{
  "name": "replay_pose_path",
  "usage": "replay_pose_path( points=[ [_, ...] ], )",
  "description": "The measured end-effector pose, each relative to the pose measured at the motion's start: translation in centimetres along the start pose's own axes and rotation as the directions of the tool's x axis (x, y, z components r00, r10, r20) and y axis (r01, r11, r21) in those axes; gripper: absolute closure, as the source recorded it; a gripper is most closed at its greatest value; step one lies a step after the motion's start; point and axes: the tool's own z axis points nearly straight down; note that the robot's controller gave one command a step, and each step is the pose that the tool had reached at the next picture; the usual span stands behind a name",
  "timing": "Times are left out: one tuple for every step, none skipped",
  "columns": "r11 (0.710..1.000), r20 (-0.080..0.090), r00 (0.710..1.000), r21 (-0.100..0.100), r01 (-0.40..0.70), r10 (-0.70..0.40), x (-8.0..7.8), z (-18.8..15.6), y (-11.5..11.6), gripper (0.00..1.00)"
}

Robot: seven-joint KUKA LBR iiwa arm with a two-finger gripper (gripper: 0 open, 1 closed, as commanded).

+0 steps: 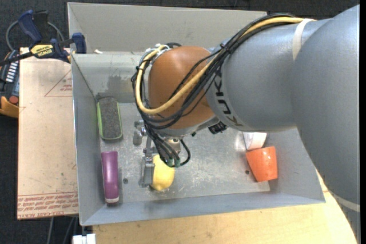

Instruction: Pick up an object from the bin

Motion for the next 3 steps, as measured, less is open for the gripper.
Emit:
replay_pose_path(
  points=[
    [1.0, 0.007, 1.0, -0.002, -0.005, 0.005, -0.2, -0.4, -0.1, 0.0],
    [0.996, 0.02, 0.996, -0.003, 0.089, -0.089, 2.2, 9.2, -5.6, 0.0],
    [0.959, 0.013, 0.959, 0.001, 0.282, -0.282, 2.7, 4.0, -6.9, 0.0]
  ],
)
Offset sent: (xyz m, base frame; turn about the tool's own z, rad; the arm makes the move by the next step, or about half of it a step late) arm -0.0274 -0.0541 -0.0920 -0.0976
